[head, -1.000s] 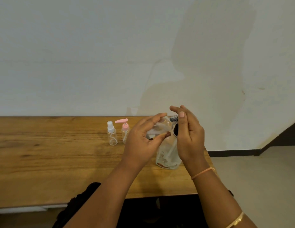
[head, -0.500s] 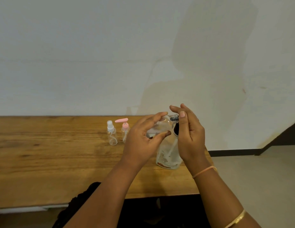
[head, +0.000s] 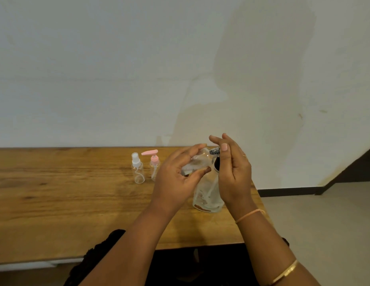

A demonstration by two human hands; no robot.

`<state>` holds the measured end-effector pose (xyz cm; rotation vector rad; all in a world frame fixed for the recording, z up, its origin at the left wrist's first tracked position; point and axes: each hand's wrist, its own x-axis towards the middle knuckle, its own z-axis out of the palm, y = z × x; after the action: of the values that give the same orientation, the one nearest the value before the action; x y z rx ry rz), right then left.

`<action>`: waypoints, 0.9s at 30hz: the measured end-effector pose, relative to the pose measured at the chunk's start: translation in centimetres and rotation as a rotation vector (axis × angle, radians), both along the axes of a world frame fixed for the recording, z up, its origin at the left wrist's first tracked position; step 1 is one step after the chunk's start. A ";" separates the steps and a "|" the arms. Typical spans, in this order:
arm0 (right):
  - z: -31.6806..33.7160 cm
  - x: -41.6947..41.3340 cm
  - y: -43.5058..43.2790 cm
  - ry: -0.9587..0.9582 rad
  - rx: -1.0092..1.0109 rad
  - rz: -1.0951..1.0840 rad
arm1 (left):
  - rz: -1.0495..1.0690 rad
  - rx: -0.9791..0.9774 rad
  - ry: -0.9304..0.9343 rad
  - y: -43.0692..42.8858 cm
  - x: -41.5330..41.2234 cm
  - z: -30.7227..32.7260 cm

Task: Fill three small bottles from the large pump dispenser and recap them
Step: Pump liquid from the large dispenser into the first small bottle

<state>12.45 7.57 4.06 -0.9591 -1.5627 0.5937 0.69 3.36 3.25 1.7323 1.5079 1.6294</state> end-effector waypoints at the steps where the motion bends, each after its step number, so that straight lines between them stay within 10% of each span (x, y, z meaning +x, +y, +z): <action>1: 0.3 0.1 0.1 0.017 -0.001 0.015 | -0.001 0.017 0.008 0.0 0.0 0.2; 27: -1.1 0.0 0.4 -0.077 0.020 -0.014 | -0.014 -0.059 -0.005 0.1 -0.2 -0.6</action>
<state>12.40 7.99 2.96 -0.9877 -1.6257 0.5360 0.44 3.42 2.61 1.7017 1.5227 1.5652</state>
